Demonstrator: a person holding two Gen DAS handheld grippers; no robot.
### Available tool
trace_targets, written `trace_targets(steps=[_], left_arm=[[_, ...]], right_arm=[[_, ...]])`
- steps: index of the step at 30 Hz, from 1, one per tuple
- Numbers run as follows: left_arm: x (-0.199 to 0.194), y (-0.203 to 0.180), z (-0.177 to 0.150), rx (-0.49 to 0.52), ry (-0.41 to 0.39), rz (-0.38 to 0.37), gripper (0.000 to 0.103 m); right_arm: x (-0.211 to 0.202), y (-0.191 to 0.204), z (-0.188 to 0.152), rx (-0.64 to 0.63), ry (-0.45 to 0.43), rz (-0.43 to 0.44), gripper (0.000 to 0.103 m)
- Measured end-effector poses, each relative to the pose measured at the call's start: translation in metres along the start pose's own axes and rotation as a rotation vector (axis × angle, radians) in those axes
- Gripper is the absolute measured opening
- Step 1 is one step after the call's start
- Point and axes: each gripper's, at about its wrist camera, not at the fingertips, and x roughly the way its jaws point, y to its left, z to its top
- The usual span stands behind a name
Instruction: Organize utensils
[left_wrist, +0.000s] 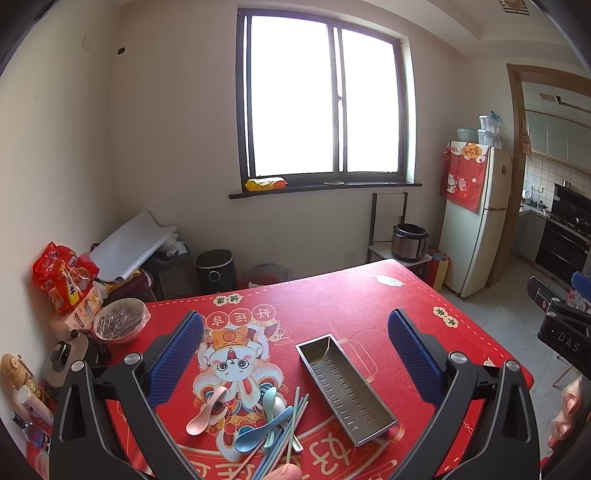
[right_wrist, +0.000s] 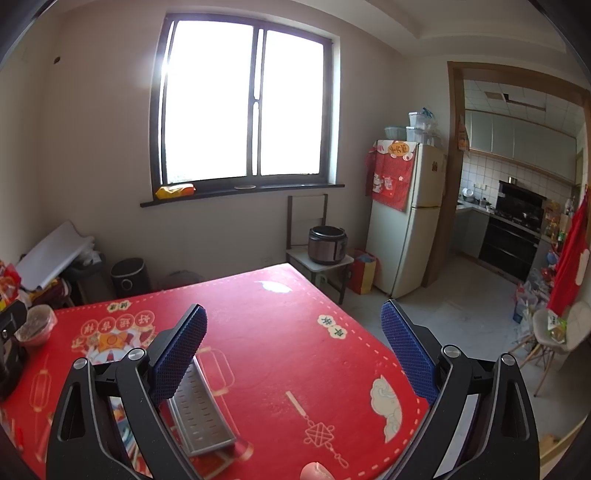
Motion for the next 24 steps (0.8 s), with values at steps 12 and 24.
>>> trace_targets(steps=[12,24], left_arm=[[0.003,0.003,-0.009,0.007,0.029,0.016,0.098],[0.023,0.046,-0.041,-0.01,0.134,0.063,0.098]], right_arm=[[0.009,0.004,-0.007,0.024,0.05,0.059,0.092],[0.045,0.042,-0.037,0.034,0.226,0.274,0.092]])
